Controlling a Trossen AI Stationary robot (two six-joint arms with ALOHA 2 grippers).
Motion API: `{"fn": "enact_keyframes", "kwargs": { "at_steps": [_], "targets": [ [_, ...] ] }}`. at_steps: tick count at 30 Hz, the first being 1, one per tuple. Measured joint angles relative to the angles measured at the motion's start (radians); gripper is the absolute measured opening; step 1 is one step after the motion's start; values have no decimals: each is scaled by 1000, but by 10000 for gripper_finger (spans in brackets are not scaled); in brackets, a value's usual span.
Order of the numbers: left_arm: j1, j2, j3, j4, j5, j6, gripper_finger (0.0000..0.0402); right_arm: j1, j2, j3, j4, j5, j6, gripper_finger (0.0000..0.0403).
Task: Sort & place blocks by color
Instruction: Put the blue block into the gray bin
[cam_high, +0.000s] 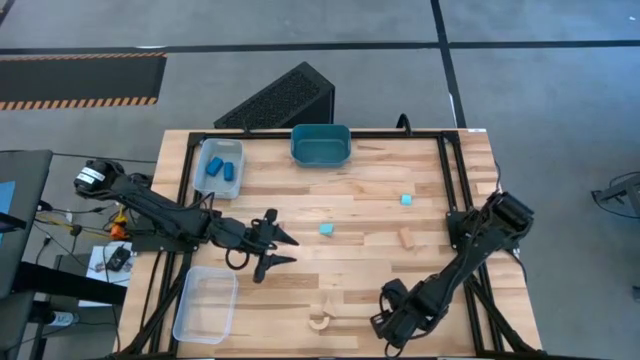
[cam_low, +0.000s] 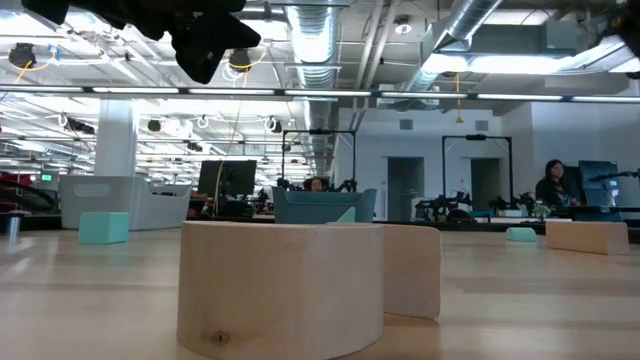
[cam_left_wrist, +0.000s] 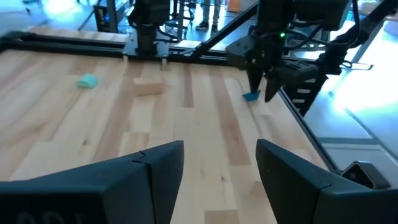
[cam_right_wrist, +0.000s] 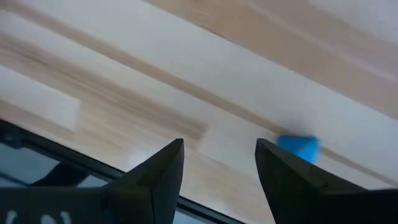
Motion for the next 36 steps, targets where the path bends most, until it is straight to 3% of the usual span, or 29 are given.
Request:
{"fn": "enact_keyframes", "kwargs": {
  "at_steps": [7, 13, 22, 27, 36],
  "targets": [
    [1, 0, 0, -8, -46, 78, 190, 13, 9, 12, -58, -126, 22, 221],
    [2, 0, 0, -11, -47, 88, 190, 28, 10, -26, -81, -141, 75, 221],
    [2, 0, 0, -16, -54, 77, 190, 23, 9, -109, 35, -158, 46, 214],
    [3, 0, 0, -23, -55, 50, 190, 29, 10, -128, 25, -181, 47, 177],
    [3, 1, 10, -32, -81, 19, 190, 40, 7, -129, 14, -188, 10, 71]
  ]
}}
